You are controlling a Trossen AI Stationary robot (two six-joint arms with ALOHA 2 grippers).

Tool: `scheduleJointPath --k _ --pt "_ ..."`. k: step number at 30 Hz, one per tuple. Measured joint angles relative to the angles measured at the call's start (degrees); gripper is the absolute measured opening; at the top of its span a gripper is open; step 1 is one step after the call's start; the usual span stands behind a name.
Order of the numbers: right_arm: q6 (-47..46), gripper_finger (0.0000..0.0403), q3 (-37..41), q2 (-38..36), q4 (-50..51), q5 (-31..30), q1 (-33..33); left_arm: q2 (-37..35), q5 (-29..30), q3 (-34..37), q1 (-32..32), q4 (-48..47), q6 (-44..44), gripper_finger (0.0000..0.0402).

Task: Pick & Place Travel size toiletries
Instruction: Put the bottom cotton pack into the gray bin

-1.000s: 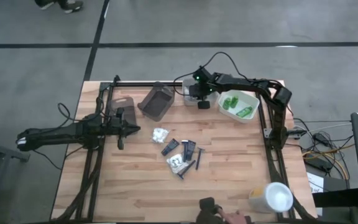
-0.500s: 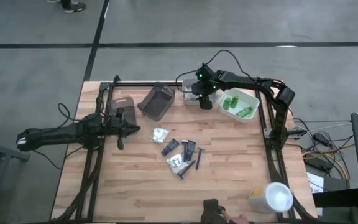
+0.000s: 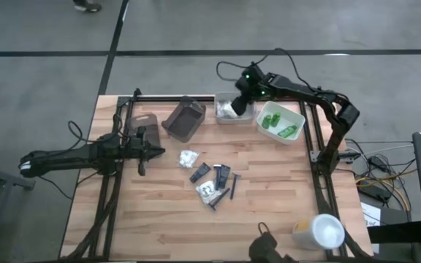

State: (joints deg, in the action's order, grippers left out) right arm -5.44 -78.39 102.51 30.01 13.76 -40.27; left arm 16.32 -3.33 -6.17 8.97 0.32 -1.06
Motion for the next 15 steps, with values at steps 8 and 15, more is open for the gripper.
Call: scheduleJointPath --k 8,15 --pt "-10.5 0.0176 0.0 4.3 -0.8 0.8 -0.5 0.0 0.0 0.0 0.0 0.0 0.0 0.0023" --pt "-7.7 0.0166 -0.3 9.0 -2.4 1.0 -0.6 0.0 0.0 0.0 0.0 0.0 0.0 0.0023"
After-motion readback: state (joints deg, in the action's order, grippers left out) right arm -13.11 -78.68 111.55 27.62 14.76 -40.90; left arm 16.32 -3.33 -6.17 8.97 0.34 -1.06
